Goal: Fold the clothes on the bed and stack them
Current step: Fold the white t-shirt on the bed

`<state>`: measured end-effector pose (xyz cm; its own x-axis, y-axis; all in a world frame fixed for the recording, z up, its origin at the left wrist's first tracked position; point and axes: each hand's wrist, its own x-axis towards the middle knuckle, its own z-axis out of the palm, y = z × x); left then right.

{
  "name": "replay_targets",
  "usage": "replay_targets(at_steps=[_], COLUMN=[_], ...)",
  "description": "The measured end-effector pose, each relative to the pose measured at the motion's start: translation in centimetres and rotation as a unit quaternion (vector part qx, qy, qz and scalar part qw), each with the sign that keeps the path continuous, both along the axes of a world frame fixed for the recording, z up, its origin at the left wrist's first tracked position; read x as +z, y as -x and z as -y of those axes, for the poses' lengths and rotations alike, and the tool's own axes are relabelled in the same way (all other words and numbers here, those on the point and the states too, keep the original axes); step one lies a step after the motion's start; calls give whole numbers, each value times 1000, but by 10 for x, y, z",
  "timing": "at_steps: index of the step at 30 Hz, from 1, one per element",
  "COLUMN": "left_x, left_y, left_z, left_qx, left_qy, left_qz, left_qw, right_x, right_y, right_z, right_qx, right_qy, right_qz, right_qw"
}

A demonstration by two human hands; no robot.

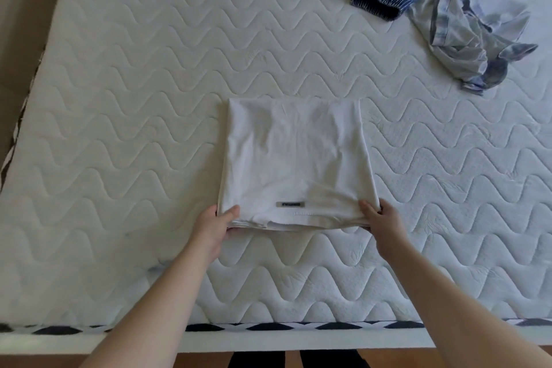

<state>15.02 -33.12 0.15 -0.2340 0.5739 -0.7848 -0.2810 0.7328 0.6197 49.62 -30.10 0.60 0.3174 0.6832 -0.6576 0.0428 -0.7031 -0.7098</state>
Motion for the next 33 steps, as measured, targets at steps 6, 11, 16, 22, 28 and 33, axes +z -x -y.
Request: replay_targets(at_steps=[6,11,16,22,28,33], left_x=[92,169,230,265,284,293], left_y=[12,33,51,70,77,74], left_z=[-16,-18,3,46,92,135], left_qx=[76,101,117,98,96,122], left_qy=[-65,-85,-95,-102,-90,-68], left_qz=[5,17,14,10,-3,-34], left_qw=[995,991,988,990,991,990], right_x=[95,174,243,282,285,279], right_y=[15,27,42,51,57,61], right_z=[-13,-14,10,58,110,131], right_qx=[-56,-74,-85,-70,-39,-8], right_qy=[-51,-68,-68,-55,-33,-13], right_qz=[-64,-114,-177,-195,-206,-212], right_qw=[995,988,978,977,977,977])
